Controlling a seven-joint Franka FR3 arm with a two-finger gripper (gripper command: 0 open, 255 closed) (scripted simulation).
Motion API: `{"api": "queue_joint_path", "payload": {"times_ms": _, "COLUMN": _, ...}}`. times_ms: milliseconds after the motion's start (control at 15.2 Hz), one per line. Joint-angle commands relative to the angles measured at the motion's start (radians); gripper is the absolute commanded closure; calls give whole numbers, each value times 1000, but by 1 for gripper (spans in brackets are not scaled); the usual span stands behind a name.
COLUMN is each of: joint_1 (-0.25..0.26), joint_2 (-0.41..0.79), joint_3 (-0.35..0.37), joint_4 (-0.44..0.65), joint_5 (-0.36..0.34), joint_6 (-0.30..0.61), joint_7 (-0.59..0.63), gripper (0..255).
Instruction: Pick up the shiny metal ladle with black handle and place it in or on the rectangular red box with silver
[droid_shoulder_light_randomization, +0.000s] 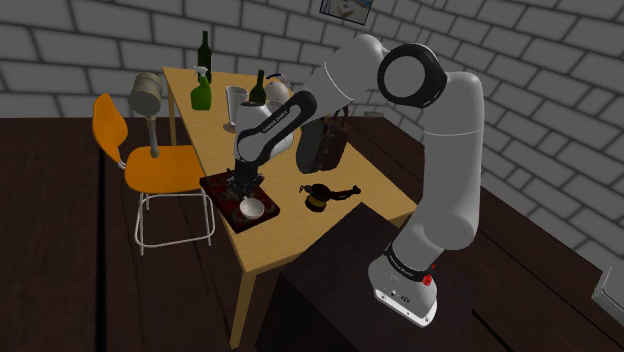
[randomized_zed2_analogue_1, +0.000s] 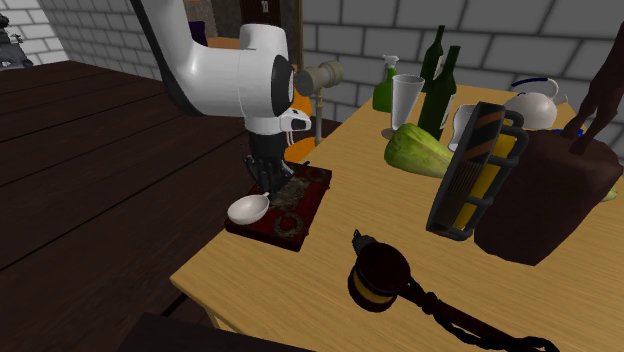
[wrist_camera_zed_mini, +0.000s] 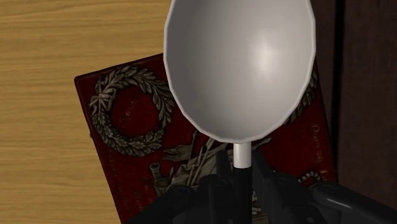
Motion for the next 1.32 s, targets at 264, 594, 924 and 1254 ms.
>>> {"api": "queue_joint_path", "payload": {"times_ms": 264, "joint_1": 0, "joint_2": 0, "joint_3": 0, "joint_4": 0, "joint_5": 0, "joint_6": 0, "joint_7": 0, "gripper": 0}}
{"api": "queue_joint_path", "payload": {"times_ms": 594, "joint_1": -4, "joint_2": -52, "joint_3": 1, "joint_4": 1, "joint_5": 2, "joint_6": -53, "joint_7": -1, "gripper": 0}}
{"api": "queue_joint_path", "payload": {"times_ms": 924, "joint_1": -7, "joint_2": -96, "joint_3": 2, "joint_4": 6, "joint_5": 4, "joint_6": -102, "joint_7": -3, "gripper": 0}}
{"api": "queue_joint_path", "payload": {"times_ms": 1254, "joint_1": -7, "joint_2": -96, "joint_3": 2, "joint_4": 6, "joint_5": 4, "joint_6": -102, "joint_7": -3, "gripper": 0}}
